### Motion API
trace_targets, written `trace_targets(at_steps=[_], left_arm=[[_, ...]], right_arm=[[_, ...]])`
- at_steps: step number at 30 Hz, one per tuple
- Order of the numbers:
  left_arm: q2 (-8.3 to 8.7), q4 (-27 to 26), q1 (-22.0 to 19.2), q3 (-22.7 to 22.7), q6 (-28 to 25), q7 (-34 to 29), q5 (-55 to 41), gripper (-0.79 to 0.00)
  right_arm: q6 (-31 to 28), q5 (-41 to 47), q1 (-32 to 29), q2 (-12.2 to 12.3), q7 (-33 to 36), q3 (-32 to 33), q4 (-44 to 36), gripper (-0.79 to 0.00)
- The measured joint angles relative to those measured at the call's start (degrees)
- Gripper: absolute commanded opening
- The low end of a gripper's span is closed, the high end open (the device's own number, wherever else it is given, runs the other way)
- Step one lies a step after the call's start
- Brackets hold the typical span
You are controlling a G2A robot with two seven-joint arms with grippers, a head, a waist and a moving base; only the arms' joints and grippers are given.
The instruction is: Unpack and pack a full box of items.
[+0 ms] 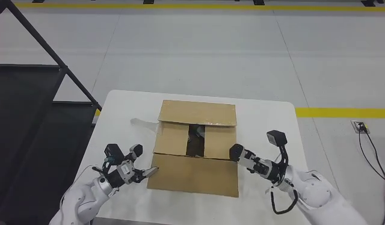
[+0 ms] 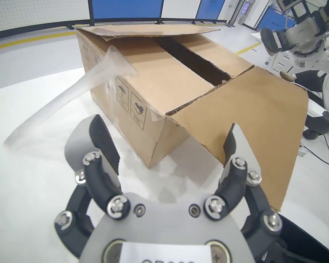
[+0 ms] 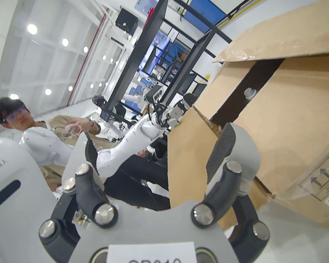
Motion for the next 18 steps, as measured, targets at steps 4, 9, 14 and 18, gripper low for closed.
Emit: trace_targets(at_steps=[4,9,14,18], left_arm=[[-0.03,0.7,-0.5,0.9,2.2,-0.3,0.4,0.000],[-0.07,0.7,-0.6,1.3,2.7,-0.2,0.4,0.000],[-0.06,0.7,-0.6,1.3,2.7,-0.2,0.4,0.000],[-0.06,0.7,-0.6,1.3,2.7,-0.2,0.4,0.000]], right_arm=[[0.6,0.1,0.1,-0.1,-0.3,0.0,0.1,0.000],[0.6,0.0,0.0,0.0,-0.3,0.0,0.0,0.000],[3.2,-3.7,-3.8,0.2,-5.0,2.3,-3.3,0.000],[7.5,5.3,-3.4,0.0,-1.4,2.6,-2.4,0.000]])
